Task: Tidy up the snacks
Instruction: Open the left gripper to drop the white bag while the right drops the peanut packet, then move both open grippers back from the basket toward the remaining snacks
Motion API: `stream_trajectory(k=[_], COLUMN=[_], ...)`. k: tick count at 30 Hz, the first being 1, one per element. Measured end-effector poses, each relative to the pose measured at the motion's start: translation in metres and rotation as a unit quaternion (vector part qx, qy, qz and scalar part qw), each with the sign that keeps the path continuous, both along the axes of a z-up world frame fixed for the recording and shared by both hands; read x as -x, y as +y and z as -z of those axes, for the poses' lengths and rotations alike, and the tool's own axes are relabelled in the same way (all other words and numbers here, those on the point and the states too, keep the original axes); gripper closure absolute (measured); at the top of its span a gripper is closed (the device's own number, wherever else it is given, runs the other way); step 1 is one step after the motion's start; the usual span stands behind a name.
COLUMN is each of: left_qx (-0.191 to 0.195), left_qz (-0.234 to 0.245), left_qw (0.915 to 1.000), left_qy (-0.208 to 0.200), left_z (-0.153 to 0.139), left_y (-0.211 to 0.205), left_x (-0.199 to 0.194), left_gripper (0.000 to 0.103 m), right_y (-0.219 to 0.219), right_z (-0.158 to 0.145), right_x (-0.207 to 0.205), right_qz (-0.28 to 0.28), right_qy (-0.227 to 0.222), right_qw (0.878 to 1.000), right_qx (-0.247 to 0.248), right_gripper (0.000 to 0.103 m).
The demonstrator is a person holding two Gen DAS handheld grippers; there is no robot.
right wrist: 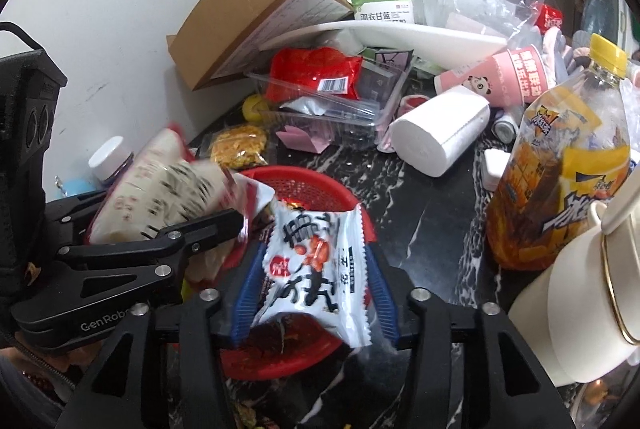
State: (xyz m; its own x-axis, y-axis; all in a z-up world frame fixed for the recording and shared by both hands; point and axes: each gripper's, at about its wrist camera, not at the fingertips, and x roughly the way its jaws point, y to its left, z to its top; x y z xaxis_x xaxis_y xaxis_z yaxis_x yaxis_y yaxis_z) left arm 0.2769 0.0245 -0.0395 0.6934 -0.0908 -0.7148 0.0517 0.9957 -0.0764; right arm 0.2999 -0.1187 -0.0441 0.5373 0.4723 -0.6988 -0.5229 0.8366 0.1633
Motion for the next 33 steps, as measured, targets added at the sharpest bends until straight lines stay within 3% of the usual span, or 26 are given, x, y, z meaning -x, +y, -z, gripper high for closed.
stream_trajectory(k=[2, 5, 16, 33], left_qx=[-0.007, -0.006, 0.001, 0.003], left_qz=[-0.011, -0.014, -0.009, 0.016], left_qw=[0.9999, 0.9997, 0.9981, 0.9931], left_qy=[-0.008, -0.019, -0.06, -0.116], left_z=[-0.005, -0.015, -0.061, -0.119], left_y=[0.002, 0.004, -0.001, -0.019], left_x=[0.003, 0.007, 0.036, 0.117], left_gripper=[0.036, 0.034, 0.034, 0.034], right_y=[-0.001, -0.005, -0.02, -0.046], right_z=[-0.004, -0.012, -0.058, -0.119], right_x=[0.001, 0.005, 0.03, 0.115], right_qz=[0.002, 0.009, 0.032, 0.056], right_qy=[-0.004, -0.013, -0.053, -0.11], right_qw=[1.0, 1.0, 0.998, 0.992], right_qx=[0.001, 0.001, -0.004, -0.012], right_gripper=[0.049, 0.043, 0.043, 0.043])
